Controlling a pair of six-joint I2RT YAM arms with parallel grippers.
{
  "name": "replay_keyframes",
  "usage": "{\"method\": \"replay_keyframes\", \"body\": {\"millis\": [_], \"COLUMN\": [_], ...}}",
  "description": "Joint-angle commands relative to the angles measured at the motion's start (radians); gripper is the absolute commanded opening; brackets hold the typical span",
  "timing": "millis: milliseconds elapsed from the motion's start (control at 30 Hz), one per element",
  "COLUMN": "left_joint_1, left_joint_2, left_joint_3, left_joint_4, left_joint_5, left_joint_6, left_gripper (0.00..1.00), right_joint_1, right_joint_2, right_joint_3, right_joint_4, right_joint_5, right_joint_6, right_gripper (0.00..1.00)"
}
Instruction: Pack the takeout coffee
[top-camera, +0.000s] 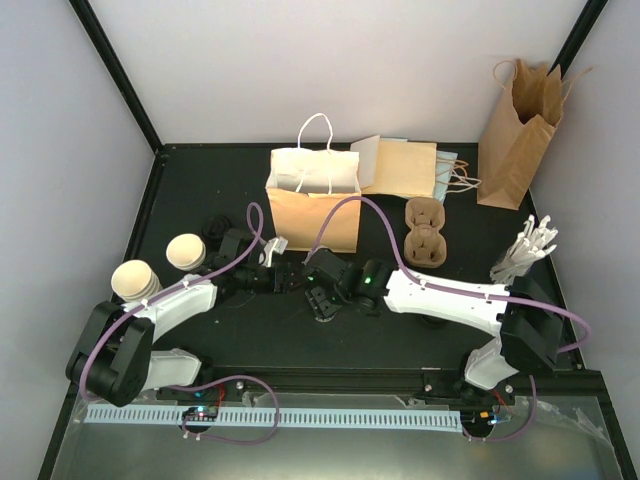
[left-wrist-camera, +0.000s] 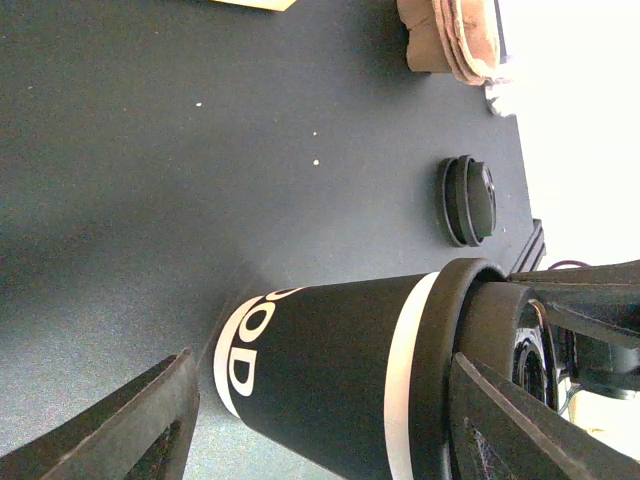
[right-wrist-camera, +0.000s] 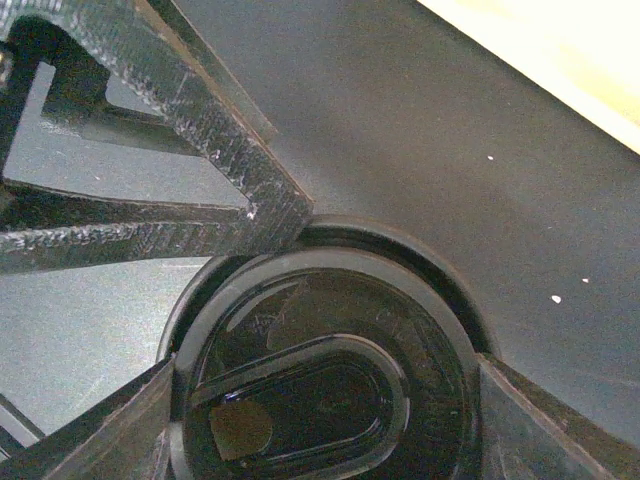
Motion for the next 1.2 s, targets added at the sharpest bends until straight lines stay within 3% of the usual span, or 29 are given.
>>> {"method": "replay_keyframes", "body": {"millis": [0,333,600,767,967,1167], "left_joint_1": [-0.008,-0.009,-0.009,-0.009,-0.009,-0.01], "left_joint_2": [0.009,0.009,0.009,0.009,0.009,0.009], "left_joint_3": [0.03,0.03,0.031,0.03,0.028,0.028], "left_joint_4": [-0.021,-0.022,-0.02,-0.021,-0.023,-0.021], "left_joint_5": [0.017,0.018,0.02,0.02,0.02,0.019], "left_joint_6": [0.027,0.028,0.027,0.027,0.028,0.028], "left_gripper": [0.71,0.71,0.71,0.71,0.71,0.71], "right_joint_1": [0.039,0.039,0.041,0.052,0.052,0.052], "right_joint_2": [0.111,0.208,0.277,0.254,0.192,0.208], "right_joint_3": [-0.111,-0.013,0.069,0.067,0.011,0.019], "right_joint_4": [-0.064,-0.205,-0.371,-0.339,-0.207,-0.247], "right_joint_5": [-0.259,-0.345,-0.141,-0.068,-0.195,-0.286], "right_joint_6": [0.113,0.051,0.093,0.112,0.1,0.067], "right_gripper": [0.7,0.7,0.7,0.7,0.7,0.7]}}
